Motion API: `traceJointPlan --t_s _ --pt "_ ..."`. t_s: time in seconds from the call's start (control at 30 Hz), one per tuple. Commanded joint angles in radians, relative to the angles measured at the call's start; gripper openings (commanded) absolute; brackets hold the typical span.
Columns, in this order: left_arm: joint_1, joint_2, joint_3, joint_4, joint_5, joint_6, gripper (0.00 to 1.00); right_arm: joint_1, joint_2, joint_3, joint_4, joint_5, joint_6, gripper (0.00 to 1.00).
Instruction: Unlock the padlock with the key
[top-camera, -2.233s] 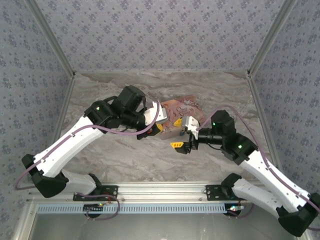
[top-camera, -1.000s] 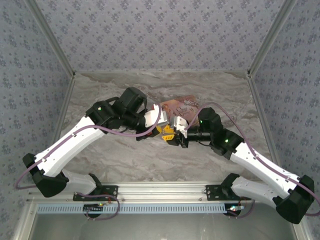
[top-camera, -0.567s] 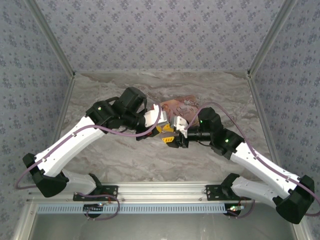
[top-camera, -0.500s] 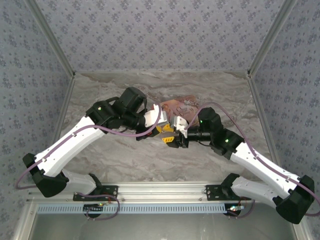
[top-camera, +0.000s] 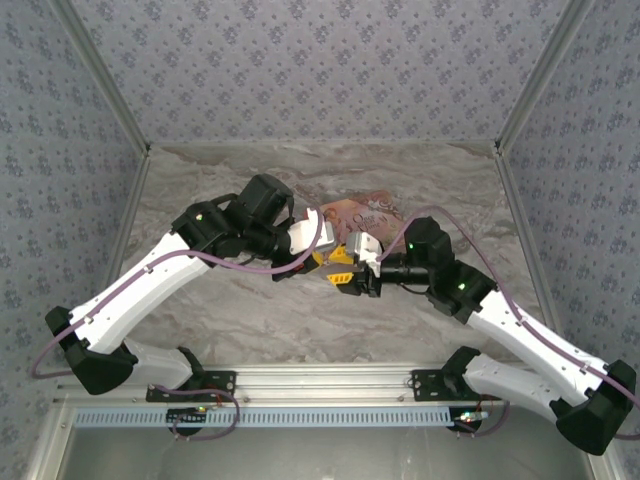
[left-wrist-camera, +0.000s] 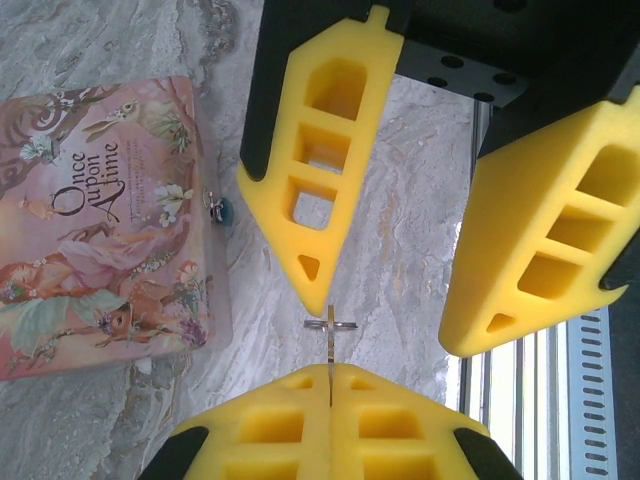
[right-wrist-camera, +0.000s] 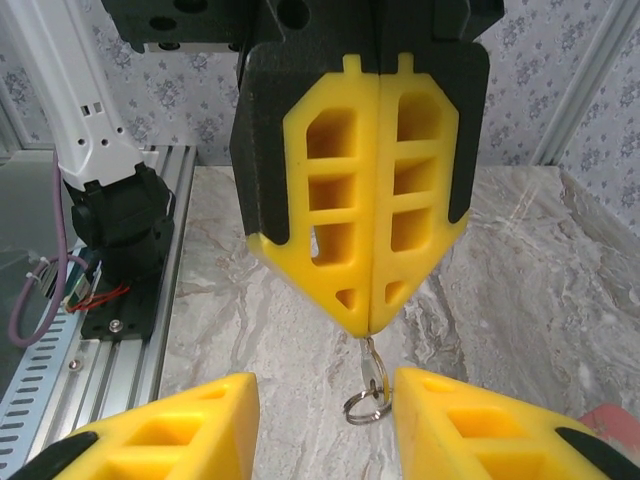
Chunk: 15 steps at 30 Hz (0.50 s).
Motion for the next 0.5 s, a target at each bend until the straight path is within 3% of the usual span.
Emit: traceJointPlan --t_s 0.0,0.47 --pt "-0.002 -0.013 -0.006 -0.016 -0.005 0.019 0.00 -0.005 0.004 -0.009 0.017 -0.006 0.026 0.40" --pt "-0.002 -0.014 -0.013 -0.008 -0.005 0.019 0.00 -0.004 0.046 0.002 0.040 -0.025 0.030 0.32"
